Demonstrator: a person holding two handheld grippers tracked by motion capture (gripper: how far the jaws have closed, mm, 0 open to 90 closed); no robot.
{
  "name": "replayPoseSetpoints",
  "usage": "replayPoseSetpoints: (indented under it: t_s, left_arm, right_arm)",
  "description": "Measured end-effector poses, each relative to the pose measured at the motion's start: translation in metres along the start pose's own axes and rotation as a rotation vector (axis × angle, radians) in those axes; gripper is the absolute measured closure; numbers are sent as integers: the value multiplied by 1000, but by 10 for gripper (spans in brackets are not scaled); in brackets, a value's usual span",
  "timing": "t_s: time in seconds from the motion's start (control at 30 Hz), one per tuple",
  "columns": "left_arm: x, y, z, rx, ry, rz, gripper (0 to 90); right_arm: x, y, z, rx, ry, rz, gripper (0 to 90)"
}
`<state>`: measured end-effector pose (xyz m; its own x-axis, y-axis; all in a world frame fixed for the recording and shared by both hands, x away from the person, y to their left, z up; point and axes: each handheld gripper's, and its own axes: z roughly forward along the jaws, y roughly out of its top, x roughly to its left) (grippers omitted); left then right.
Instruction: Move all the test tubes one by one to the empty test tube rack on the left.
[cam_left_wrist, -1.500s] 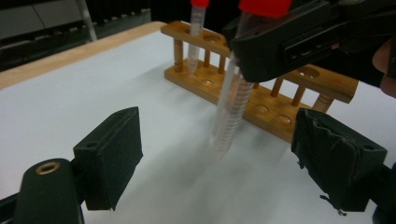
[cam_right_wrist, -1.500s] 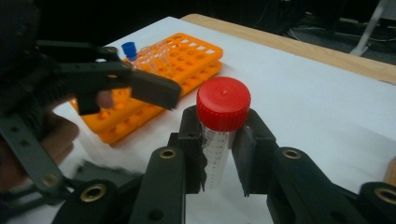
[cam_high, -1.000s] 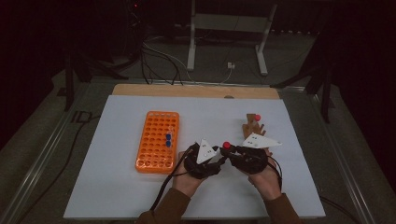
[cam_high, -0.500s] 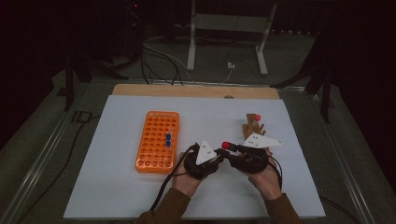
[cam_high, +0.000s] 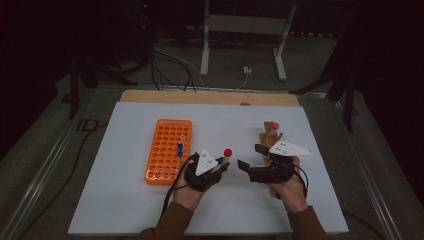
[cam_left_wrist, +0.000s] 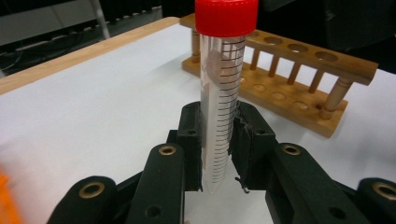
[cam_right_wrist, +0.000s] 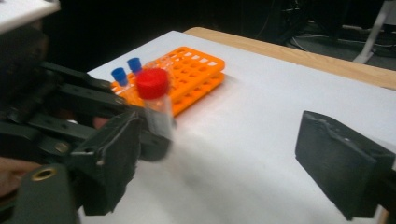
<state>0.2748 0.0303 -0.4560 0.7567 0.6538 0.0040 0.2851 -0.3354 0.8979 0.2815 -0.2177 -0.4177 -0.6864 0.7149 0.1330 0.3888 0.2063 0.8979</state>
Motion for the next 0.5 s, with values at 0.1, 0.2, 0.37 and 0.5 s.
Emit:
replayPoseSetpoints:
  t_s: [0.1, 0.2, 0.37, 0.5]
  left_arm:
    - [9, -5, -11, -9, 10, -14, 751]
    - [19, -8, -24, -26, 25, -31, 751]
    - [34, -15, -43, -46, 51, -45, 750]
    - [42, -24, -55, -49, 77, -52, 750]
  right_arm:
    - [-4, -2, -1, 0, -18, 6, 66]
    - [-8, -3, -1, 7, -47, 11, 27]
    - [-10, -3, -2, 1, -63, 29, 4]
    - [-11, -4, -2, -3, -63, 35, 0]
